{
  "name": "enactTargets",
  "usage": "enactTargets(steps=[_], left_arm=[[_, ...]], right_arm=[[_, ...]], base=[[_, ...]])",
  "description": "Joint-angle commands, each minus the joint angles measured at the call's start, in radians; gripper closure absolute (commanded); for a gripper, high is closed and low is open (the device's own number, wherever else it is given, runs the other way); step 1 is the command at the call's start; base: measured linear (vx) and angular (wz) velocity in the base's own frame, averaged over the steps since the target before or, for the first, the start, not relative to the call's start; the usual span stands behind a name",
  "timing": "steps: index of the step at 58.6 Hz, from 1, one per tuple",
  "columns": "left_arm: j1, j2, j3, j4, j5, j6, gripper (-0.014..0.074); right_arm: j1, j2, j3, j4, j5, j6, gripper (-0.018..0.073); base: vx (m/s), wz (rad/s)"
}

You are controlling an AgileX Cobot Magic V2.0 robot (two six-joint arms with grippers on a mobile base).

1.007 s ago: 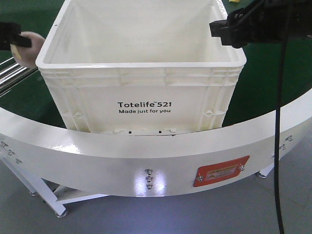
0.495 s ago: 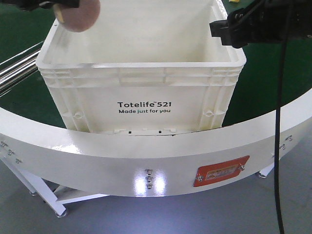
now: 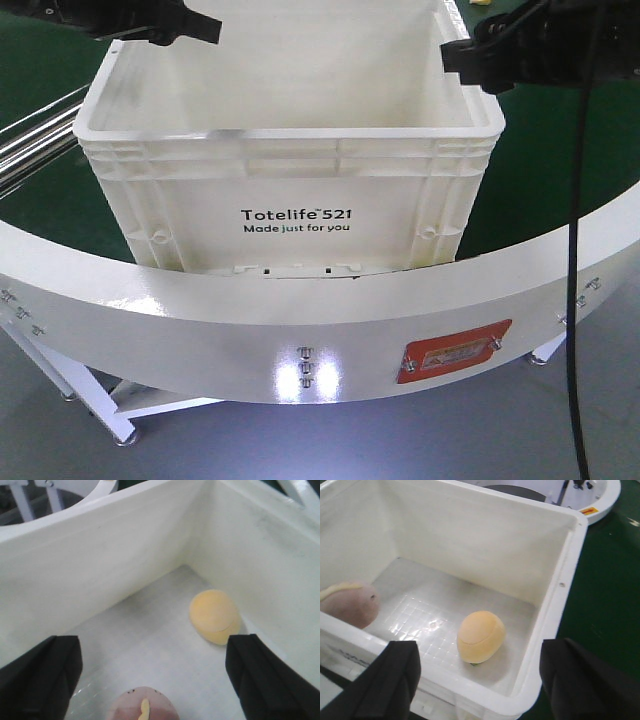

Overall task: Place moving items into box and shelve
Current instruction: 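Lower both grippers onto the tote's side rims and grip them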

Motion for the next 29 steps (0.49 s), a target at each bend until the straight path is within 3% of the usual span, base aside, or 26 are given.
enactTargets(steps=[1, 7, 14, 20, 29], left_arm=[[-0.004, -0.047, -0.071, 0.133, -0.032, -0.166, -0.0082], [-0.005, -0.046, -0.137, 0.343, 0.044, -0.394, -0.0064], [-0.005, -0.046, -0.173, 0.496, 0.124, -0.526, -0.0041], [-0.005, -0.046, -0.172, 0.552, 0.161, -0.571, -0.0020], [-0.005, -0.030, -0.173, 0.559, 0.176, -0.578, -0.0003]], right_arm=[[-0.005, -0.004, -0.072, -0.117, -0.031, 0.114, 0.0019], [-0.005, 0.074, -0.175, -0.182, 0.075, 0.172, 0.0019], [-0.010, 0.183, -0.306, -0.186, 0.198, 0.204, 0.0019], [-0.039, 0.284, -0.420, -0.182, 0.274, 0.221, 0.0019], [-0.073, 0.413, -0.565, -0.180, 0.394, 0.223, 0.0019]], base=[[0.00, 0.00], [0.00, 0.00], [0.00, 0.00], [0.00, 0.00], [0.00, 0.00]])
